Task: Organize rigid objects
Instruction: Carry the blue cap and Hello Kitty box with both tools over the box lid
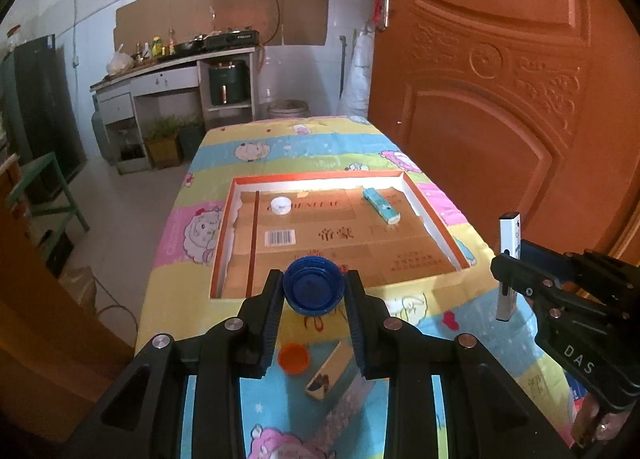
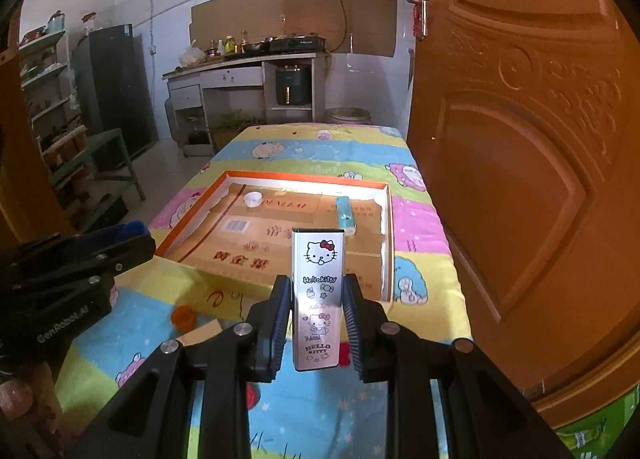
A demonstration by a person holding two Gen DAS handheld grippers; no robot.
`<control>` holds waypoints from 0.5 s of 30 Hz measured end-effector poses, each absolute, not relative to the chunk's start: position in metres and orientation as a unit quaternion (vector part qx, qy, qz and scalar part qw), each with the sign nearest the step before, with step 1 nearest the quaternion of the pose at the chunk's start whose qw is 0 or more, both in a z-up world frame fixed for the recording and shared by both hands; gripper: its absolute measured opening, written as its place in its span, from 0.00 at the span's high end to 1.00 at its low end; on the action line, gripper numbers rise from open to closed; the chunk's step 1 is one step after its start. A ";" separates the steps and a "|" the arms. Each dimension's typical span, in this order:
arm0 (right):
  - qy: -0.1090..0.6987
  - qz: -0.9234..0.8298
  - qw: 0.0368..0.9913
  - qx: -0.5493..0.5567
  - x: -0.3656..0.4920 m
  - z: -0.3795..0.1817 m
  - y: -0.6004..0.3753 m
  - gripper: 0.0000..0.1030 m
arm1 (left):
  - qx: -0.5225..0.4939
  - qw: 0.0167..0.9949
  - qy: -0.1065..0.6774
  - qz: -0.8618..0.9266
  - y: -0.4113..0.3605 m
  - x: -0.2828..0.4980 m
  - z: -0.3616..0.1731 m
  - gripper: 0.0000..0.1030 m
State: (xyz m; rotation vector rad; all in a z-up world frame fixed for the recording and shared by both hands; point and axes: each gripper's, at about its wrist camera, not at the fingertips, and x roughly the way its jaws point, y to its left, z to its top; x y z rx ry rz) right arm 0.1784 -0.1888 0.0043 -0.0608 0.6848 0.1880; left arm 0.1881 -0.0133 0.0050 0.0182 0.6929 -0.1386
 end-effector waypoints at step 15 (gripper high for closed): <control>0.347 0.110 0.931 -0.031 0.230 0.004 -0.177 0.74 | -0.002 0.933 0.354 -0.061 -0.009 0.252 0.000 0.70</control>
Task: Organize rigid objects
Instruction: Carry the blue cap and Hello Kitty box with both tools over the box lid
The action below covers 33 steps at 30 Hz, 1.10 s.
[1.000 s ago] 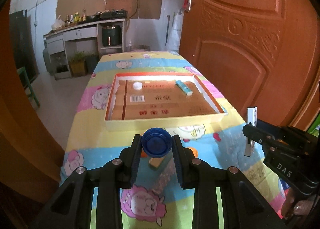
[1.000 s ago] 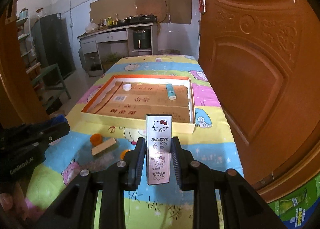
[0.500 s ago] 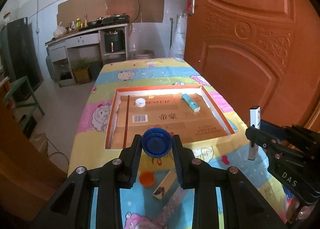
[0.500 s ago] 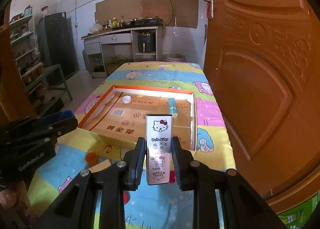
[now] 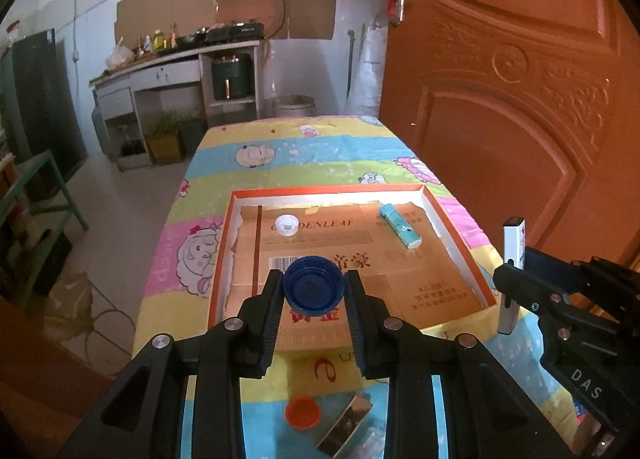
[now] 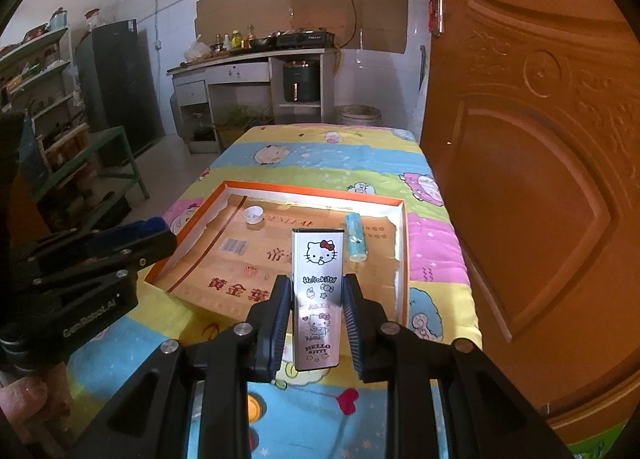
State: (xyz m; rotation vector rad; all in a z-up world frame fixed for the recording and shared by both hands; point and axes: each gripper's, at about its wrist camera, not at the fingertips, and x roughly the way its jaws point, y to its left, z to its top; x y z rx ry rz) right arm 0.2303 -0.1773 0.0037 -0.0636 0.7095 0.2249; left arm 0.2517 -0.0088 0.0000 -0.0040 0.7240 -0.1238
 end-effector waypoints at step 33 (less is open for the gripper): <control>0.417 0.132 0.898 -0.040 0.378 -0.038 -0.150 0.74 | -0.026 0.900 0.433 -0.041 0.014 0.363 -0.062 0.70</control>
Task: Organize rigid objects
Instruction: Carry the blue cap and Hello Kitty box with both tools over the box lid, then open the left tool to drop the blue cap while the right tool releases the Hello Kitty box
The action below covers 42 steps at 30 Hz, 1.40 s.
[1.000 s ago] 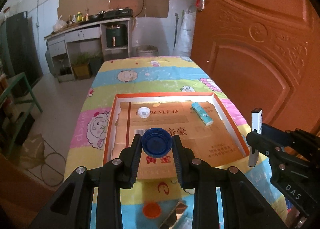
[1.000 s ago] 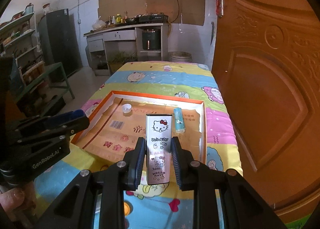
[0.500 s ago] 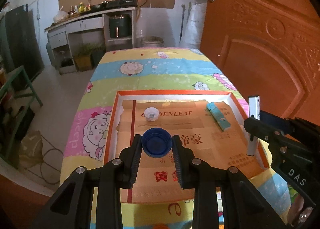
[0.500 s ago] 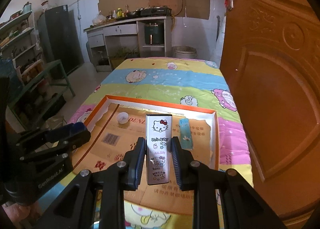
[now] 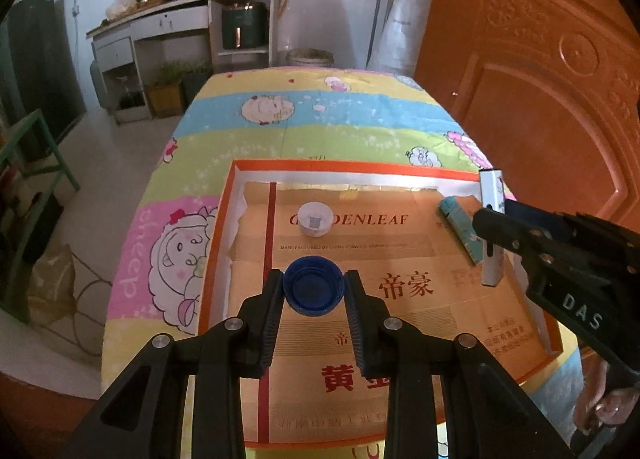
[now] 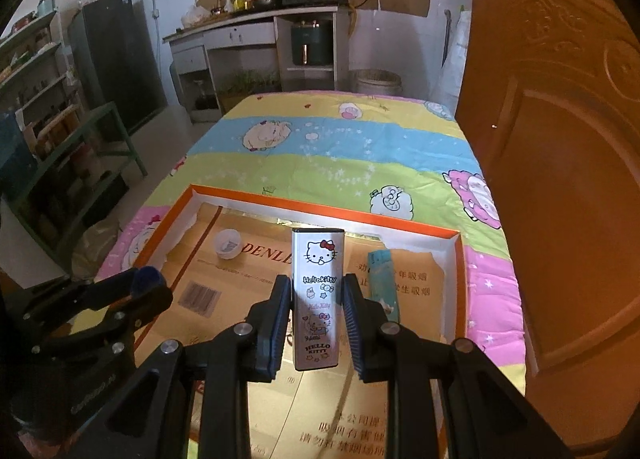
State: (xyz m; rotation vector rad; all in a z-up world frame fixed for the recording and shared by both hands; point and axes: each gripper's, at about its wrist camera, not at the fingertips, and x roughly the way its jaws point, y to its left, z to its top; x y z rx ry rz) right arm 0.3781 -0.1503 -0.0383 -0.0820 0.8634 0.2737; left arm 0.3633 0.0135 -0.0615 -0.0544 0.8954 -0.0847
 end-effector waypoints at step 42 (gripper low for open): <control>0.479 0.123 0.869 -0.011 0.419 -0.089 -0.147 0.63 | -0.044 0.894 0.441 -0.058 0.021 0.387 -0.102 0.46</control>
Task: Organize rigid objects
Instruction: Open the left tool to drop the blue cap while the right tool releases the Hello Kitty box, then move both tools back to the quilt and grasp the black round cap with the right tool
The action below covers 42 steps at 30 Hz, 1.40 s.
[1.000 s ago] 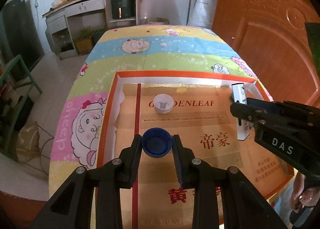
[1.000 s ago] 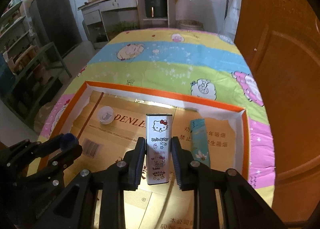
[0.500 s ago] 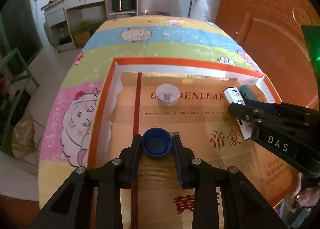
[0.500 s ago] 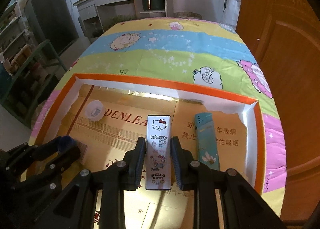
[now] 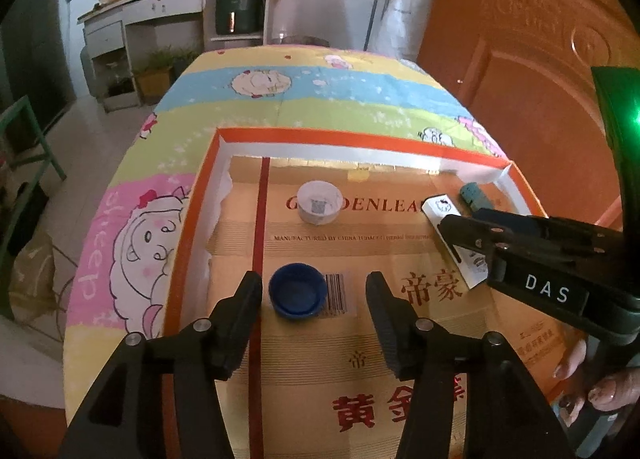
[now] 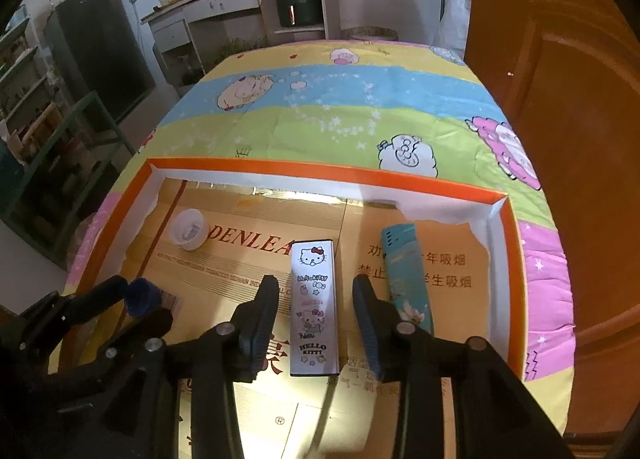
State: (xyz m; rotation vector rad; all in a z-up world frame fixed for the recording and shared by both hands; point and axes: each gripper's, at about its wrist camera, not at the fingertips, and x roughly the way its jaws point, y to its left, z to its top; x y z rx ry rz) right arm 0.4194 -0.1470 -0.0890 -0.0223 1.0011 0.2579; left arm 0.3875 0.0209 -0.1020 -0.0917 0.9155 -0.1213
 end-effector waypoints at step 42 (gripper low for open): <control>0.430 0.126 0.893 -0.032 0.302 -0.008 -0.151 0.63 | -0.029 0.922 0.381 -0.061 0.008 0.262 -0.016 0.46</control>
